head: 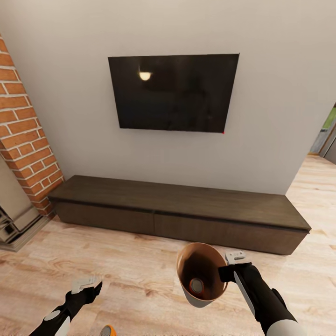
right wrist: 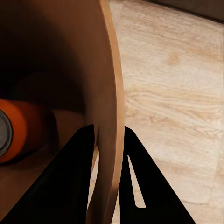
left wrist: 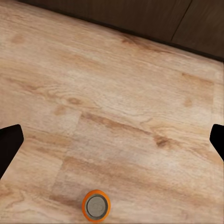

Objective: Put the three can of soda from the living room inside the tash can in the kitchen.

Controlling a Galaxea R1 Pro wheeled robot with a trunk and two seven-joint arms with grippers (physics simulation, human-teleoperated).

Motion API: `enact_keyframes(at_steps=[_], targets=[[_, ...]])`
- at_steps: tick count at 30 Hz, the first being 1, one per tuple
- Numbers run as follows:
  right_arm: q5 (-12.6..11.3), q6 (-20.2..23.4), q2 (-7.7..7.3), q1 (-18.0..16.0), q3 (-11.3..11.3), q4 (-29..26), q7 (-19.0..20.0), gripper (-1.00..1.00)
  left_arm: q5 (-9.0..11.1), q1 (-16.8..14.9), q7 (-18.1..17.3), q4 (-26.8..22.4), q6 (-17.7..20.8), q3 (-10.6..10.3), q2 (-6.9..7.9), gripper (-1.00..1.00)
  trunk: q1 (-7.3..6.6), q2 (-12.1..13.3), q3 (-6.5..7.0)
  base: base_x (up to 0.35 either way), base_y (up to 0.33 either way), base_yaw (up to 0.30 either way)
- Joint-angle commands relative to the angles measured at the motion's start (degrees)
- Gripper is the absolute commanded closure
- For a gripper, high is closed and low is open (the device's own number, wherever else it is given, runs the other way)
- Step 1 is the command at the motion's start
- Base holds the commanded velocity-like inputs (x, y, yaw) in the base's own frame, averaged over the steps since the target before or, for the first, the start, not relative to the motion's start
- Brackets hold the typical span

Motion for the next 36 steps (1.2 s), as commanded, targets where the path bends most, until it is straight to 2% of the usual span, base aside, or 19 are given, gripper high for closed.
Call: enact_keyframes(at_steps=[1, 4, 7, 12, 36], targets=[[-0.57, 0.04, 0.00, -0.03, 0.00, -0.09, 0.27, 1.00, 0.00, 0.00, 0.01, 0.00, 0.00, 0.00, 0.00, -1.00, 0.00, 0.00, -0.09, 0.000, 0.000, 0.000], [-0.56, 0.30, -0.01, -0.25, -0.05, -0.98, 0.27, 1.00, 0.00, 0.00, 0.02, 0.00, 0.00, 0.00, 0.00, -1.00, 0.00, 0.00, -0.37, 0.000, 0.000, 0.000], [-0.62, 4.41, 0.03, -0.44, -0.07, -4.05, 0.28, 1.00, 0.00, 0.00, 0.02, 0.00, 0.00, 0.00, 0.00, -1.00, 0.00, 0.00, -0.65, 0.000, 0.000, 0.000], [-0.63, 5.94, 0.13, -0.47, -0.08, -5.18, 0.28, 1.00, 0.00, 0.00, 0.03, 0.00, 0.00, 0.00, 0.00, -1.00, 0.00, 0.00, -1.11, 0.000, 0.000, 0.000], [-0.63, 6.34, 0.25, -0.46, 0.01, -5.47, 0.28, 1.00, 0.00, 0.00, -0.01, 0.00, 0.00, 0.00, 0.00, -1.00, 0.00, 0.00, -3.35, 0.000, 0.000, 0.000]])
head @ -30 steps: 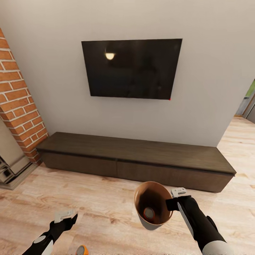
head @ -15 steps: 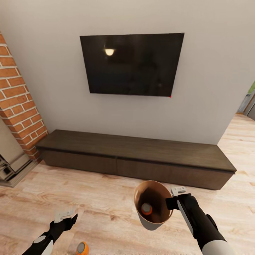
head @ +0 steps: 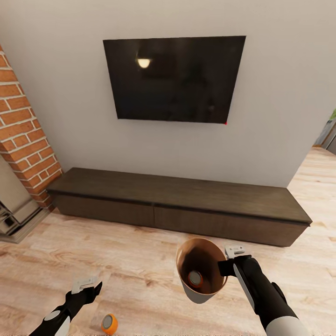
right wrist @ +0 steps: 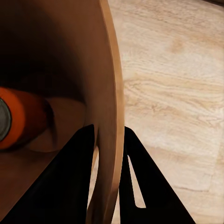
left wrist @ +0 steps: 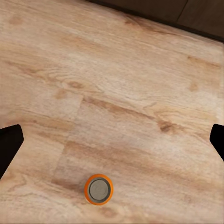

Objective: Put the three can of soda from the living room inside the tash can in the kitchen.

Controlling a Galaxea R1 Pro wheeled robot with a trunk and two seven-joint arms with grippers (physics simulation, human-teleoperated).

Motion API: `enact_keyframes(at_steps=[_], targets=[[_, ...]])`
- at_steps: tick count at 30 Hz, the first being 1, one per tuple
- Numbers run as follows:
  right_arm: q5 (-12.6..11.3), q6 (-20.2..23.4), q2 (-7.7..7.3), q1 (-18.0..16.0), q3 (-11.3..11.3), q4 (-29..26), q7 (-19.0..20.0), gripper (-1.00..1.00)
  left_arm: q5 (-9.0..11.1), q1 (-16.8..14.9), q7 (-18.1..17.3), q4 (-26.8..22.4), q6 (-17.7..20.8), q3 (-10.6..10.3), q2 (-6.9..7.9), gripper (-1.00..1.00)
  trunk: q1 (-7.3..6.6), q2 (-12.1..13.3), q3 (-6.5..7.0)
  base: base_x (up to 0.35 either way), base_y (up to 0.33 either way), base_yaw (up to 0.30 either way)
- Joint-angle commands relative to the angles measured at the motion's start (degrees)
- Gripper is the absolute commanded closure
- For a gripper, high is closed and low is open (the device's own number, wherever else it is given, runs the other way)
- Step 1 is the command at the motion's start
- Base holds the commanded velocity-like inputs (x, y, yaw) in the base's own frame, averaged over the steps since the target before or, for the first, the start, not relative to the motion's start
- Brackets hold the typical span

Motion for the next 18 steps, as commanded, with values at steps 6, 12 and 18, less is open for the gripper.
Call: enact_keyframes(at_steps=[6, 12, 18], targets=[[-0.69, 0.01, 0.01, -0.02, 0.00, -0.04, 0.27, 1.00, 0.00, 0.00, -0.01, 0.00, 0.00, 0.00, 0.00, -1.00, 0.00, 0.00, -0.56, 0.000, 0.000, 0.000], [-0.69, 0.01, 0.01, -0.02, 0.00, -0.03, 0.27, 1.00, 0.00, 0.00, -0.02, -0.03, 0.00, 0.00, 0.03, -1.00, 0.00, 0.00, -1.11, 0.000, 0.000, 0.000], [-0.69, 0.01, 0.03, -0.02, 0.08, -0.03, 0.27, 1.00, 0.00, 0.00, -0.05, 0.00, 0.00, 0.00, 0.01, -1.00, 0.00, 0.00, -1.67, 0.000, 0.000, 0.000]])
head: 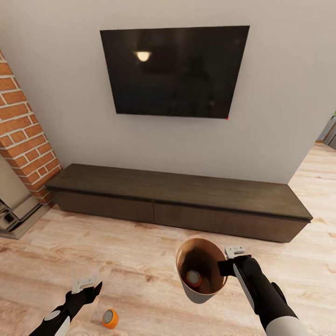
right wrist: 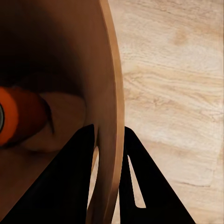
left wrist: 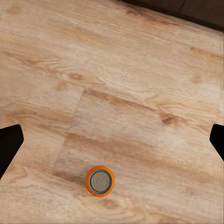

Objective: Put the three can of soda from the living room inside the tash can in the kitchen.

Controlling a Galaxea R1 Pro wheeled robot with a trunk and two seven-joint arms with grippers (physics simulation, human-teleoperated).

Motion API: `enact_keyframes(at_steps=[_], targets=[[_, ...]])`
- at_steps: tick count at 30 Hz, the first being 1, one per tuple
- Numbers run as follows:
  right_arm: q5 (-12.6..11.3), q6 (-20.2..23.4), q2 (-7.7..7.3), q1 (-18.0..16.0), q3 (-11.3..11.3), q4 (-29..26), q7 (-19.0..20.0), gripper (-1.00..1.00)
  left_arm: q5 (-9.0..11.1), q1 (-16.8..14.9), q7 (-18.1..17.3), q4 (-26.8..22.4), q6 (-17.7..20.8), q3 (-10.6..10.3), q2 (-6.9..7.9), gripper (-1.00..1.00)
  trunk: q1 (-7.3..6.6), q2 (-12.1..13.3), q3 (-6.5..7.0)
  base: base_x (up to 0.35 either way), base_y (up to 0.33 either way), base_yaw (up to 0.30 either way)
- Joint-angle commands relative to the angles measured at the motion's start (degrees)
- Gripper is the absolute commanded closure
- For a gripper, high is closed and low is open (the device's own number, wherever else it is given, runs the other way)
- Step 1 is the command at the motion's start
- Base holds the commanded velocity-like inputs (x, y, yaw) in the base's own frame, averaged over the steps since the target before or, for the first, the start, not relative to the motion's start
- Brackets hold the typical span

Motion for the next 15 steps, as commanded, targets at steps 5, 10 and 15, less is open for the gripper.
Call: enact_keyframes(at_steps=[5, 10, 15], targets=[[-0.65, 0.01, 0.02, -0.02, 0.00, -0.02, 0.26, 1.00, 0.00, 0.00, 0.00, 0.00, 0.00, 0.00, -0.01, -1.00, 0.66, -1.21, -1.00, 0.000, 0.000, 0.000], [-0.65, 0.01, 0.06, -0.02, 0.00, -0.02, 0.26, 1.00, 0.00, 0.00, 0.00, 0.00, 0.00, 0.00, -0.01, -1.00, 1.75, -3.21, -2.36, 0.000, 0.000, 0.000], [-0.65, 0.01, 0.07, -0.02, 0.00, -0.02, 0.26, 1.00, 0.00, 0.00, 0.00, 0.00, 0.00, 0.00, -0.01, -1.00, 2.85, -5.22, -3.73, 0.000, 0.000, 0.000]])
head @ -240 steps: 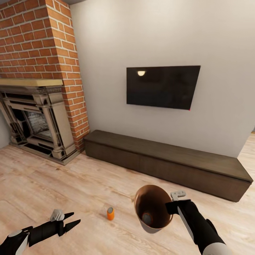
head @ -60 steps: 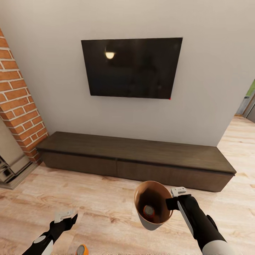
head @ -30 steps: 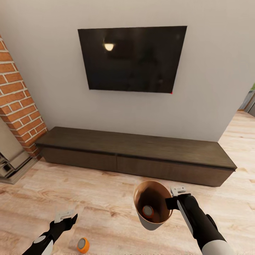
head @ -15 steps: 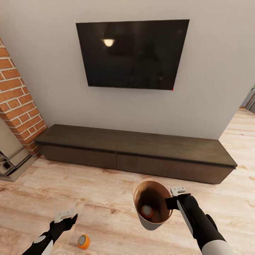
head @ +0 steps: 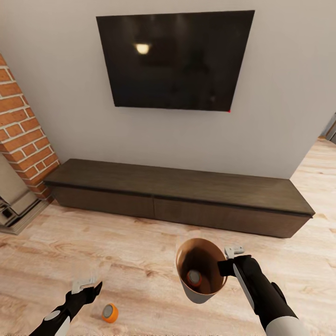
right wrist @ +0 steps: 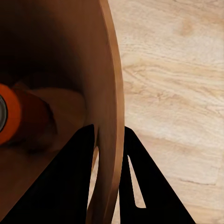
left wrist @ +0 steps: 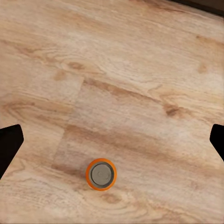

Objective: Put the three can of soda from the living room inside the tash can in the kitchen.

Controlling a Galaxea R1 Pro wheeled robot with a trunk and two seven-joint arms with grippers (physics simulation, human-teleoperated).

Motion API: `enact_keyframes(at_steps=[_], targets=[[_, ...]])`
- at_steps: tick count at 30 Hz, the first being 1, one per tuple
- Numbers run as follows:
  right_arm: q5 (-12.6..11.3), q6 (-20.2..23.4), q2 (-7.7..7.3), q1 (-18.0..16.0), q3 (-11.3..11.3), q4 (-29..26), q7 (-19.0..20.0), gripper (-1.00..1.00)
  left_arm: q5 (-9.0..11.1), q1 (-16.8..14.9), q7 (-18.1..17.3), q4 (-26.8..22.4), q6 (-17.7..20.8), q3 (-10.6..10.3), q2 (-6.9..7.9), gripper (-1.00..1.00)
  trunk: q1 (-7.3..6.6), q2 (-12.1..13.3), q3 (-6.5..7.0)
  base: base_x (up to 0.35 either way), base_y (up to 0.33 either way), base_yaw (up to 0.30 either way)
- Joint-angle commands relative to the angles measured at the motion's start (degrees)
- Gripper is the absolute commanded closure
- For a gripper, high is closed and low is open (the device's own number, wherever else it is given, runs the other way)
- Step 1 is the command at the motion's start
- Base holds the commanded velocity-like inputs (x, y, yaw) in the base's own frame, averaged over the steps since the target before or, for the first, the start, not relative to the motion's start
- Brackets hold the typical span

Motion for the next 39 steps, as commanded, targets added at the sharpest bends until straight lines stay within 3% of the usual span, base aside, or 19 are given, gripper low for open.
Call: enact_keyframes(at_steps=[1, 23, 39], targets=[[-0.76, 0.01, 0.01, -0.03, 0.00, -0.03, 0.27, 1.00, 0.00, 0.00, 0.00, 0.00, 0.00, 0.00, 0.00, -1.00, 0.22, -0.42, -0.27, 0.000, 0.000, 0.000], [-0.76, 0.01, 0.01, -0.03, 0.00, -0.03, 0.27, 1.00, 0.00, 0.00, 0.00, 0.00, 0.00, 0.00, 0.04, -1.00, 5.05, -9.24, -6.27, 0.000, 0.000, 0.000], [-0.77, 0.01, 0.01, -0.03, 0.00, -0.03, 0.27, 1.00, 0.00, 0.00, 0.00, -0.01, 0.00, 0.00, 0.06, -1.00, 5.05, -9.24, -7.76, 0.000, 0.000, 0.000]])
